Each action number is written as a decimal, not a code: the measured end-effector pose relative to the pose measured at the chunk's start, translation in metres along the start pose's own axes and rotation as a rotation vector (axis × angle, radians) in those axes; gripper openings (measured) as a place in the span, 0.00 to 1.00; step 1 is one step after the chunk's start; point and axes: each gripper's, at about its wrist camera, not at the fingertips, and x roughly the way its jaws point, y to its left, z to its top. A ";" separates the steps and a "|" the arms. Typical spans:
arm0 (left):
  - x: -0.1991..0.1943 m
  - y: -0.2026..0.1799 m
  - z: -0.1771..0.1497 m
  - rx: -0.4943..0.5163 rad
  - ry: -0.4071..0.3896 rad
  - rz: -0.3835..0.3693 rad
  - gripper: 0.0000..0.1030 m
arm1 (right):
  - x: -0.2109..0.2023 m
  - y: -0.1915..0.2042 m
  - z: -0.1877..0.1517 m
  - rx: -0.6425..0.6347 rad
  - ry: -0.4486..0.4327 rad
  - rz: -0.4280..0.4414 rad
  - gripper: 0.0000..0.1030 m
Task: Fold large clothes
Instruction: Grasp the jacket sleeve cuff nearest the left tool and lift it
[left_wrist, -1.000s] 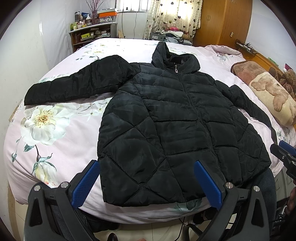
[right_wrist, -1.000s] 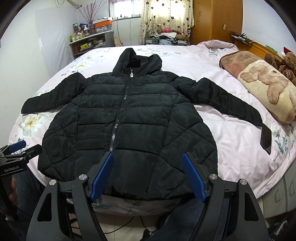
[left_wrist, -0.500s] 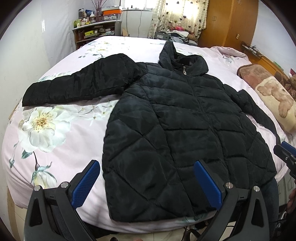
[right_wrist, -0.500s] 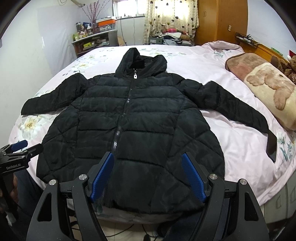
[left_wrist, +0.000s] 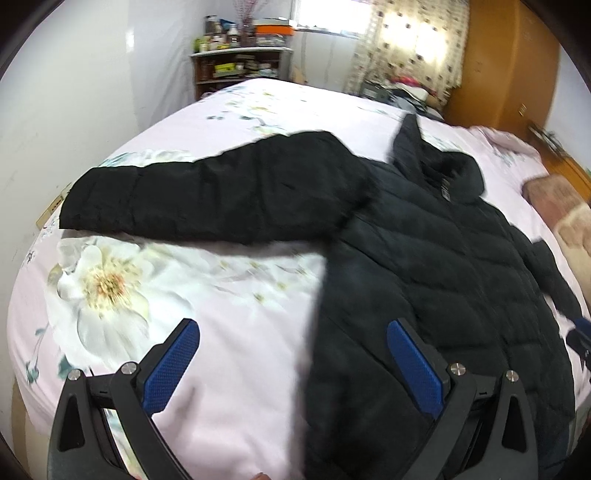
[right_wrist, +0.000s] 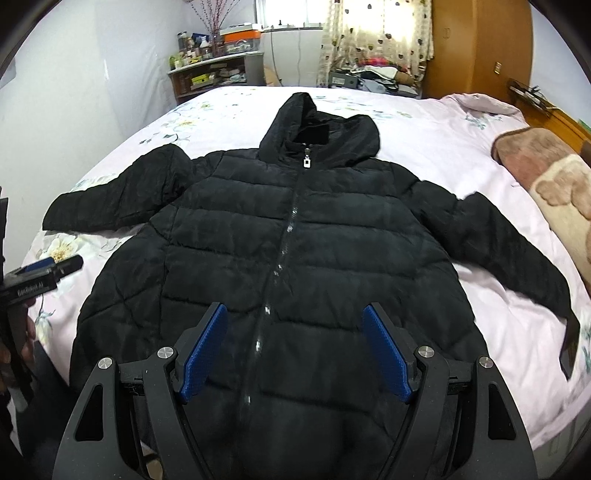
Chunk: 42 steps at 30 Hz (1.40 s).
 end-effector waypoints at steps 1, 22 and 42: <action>0.005 0.009 0.005 -0.015 -0.005 0.009 1.00 | 0.006 0.002 0.004 -0.004 0.002 0.001 0.74; 0.088 0.161 0.055 -0.353 -0.031 0.195 0.96 | 0.098 0.004 0.052 -0.039 0.061 -0.028 0.74; 0.044 0.149 0.090 -0.282 -0.133 0.108 0.11 | 0.101 -0.021 0.047 -0.005 0.075 -0.071 0.74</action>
